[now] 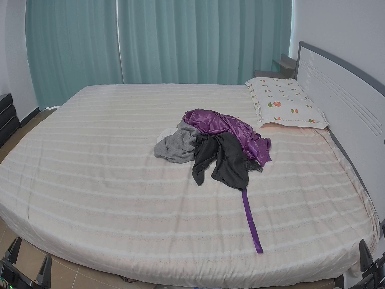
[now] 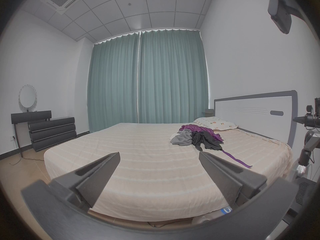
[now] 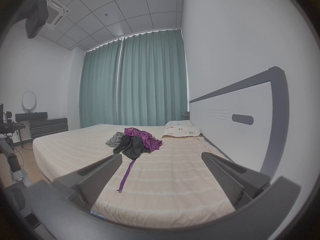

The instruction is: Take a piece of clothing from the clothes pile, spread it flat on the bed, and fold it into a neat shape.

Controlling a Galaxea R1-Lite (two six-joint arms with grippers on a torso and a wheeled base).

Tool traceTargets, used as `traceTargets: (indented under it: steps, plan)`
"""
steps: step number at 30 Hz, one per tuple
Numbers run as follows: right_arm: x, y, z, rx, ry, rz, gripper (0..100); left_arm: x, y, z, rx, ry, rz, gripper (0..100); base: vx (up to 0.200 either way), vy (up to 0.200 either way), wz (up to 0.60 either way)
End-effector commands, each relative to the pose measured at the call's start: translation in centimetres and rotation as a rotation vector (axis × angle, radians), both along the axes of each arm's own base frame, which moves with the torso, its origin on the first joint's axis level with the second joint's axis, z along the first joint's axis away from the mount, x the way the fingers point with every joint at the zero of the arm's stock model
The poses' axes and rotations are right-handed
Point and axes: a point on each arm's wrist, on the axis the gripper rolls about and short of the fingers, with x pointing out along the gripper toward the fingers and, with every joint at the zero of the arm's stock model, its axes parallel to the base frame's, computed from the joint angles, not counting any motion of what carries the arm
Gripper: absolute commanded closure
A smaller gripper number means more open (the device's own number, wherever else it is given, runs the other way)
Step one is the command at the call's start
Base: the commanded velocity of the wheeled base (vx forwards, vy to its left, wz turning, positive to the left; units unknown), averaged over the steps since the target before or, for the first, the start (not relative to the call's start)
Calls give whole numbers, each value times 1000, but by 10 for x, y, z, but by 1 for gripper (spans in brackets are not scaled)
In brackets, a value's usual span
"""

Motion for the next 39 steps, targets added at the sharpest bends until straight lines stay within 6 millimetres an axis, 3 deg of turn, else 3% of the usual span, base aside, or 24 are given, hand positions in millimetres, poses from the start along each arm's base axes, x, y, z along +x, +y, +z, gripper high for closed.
traceTargets:
  steps: [1,8,9,10,11,14,15,18,19,21,22,26,29,30,31,33,39]
  plan:
    - [0,0,-5,-3,3,6,0,0,0,-5,1,3,0,0,0,0,0]
    - [0,0,-4,-3,-3,14,0,0,0,-5,-1,3,0,0,0,0,0]
    - [-3,0,59,64,-98,66,0,0,0,-5,-1,3,0,0,0,0,0]
    - [-1,0,84,121,-116,77,0,0,0,-5,1,3,0,0,0,0,0]
    - [5,0,101,173,-99,83,0,0,0,-5,1,3,0,0,0,0,0]
    - [21,1,114,192,-26,98,0,0,0,-5,-1,3,0,0,0,0,0]
    - [46,3,111,187,101,124,0,0,0,-5,1,3,0,0,0,0,0]
    - [72,6,105,204,233,149,0,0,0,-5,1,3,0,0,0,0,0]
    - [93,10,102,245,316,178,0,0,0,-5,1,3,0,0,0,0,0]
    - [106,12,100,277,364,196,0,0,0,-5,1,3,0,0,0,0,0]
    - [131,17,96,324,440,228,0,0,0,-5,1,3,0,0,0,0,0]
    - [182,27,83,358,526,246,0,0,0,-5,-1,3,0,0,0,0,0]
    - [227,38,62,369,605,253,0,0,0,-5,1,3,0,0,0,0,0]
    - [231,39,60,370,612,252,0,0,0,-5,1,3,0,0,0,0,0]
    - [257,46,47,389,644,248,0,0,0,-5,1,3,0,0,0,0,0]
    - [285,55,34,430,667,243,0,0,0,-5,-1,3,0,0,0,0,0]
    - [358,88,-12,569,728,218,0,0,0,-5,1,3,0,0,0,0,0]
